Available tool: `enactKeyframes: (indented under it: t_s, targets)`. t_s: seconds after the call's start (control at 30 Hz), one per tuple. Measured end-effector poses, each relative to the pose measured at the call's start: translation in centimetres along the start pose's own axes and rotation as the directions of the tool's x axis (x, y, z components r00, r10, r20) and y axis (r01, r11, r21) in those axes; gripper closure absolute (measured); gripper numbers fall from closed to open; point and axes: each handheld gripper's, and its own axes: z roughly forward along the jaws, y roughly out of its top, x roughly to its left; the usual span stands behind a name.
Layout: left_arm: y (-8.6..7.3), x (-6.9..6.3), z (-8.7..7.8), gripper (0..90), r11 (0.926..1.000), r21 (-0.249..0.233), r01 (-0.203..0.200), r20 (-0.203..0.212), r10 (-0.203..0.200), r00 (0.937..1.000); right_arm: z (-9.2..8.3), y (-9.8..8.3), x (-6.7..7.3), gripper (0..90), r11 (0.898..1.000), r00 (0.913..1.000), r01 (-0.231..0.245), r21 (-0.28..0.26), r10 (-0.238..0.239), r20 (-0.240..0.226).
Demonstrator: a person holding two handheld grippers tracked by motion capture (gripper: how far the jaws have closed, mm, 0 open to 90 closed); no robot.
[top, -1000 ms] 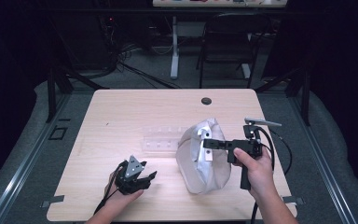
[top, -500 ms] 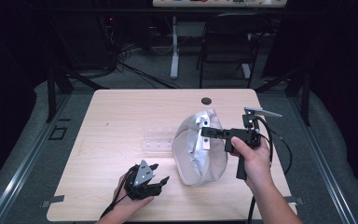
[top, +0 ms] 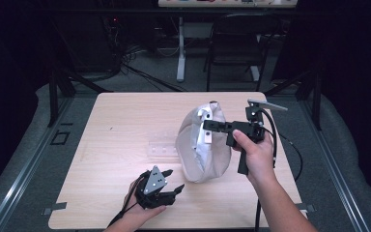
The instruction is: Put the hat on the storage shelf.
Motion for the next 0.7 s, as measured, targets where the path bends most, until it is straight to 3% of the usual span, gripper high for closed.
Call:
enactKeyframes:
  t_s: [0.23,0.43,0.53,0.7]
  targets:
    - [0.9,-0.6,0.7,37.2,0.9999,-0.003,-0.013,0.026,0.013,0.9996,0.4,0.7,0.1,82.4,1.000,0.9999,-0.003,-0.012,0.004,0.010]
    - [1.7,-1.1,1.2,36.4,0.9997,-0.011,-0.019,0.023,0.020,0.9995,0.4,1.1,0.2,82.4,1.000,0.9999,-0.011,-0.029,0.012,0.013]
    - [2.3,-1.8,2.0,36.4,0.9995,-0.014,-0.029,0.018,0.029,0.9994,0.3,1.2,0.0,82.4,0.999,0.9998,-0.014,-0.034,0.014,0.011]
    - [3.0,-2.9,3.4,35.0,0.9970,-0.003,-0.077,-0.028,0.077,0.9966,0.4,1.2,0.1,82.4,0.999,0.9998,-0.013,-0.041,0.014,0.011]
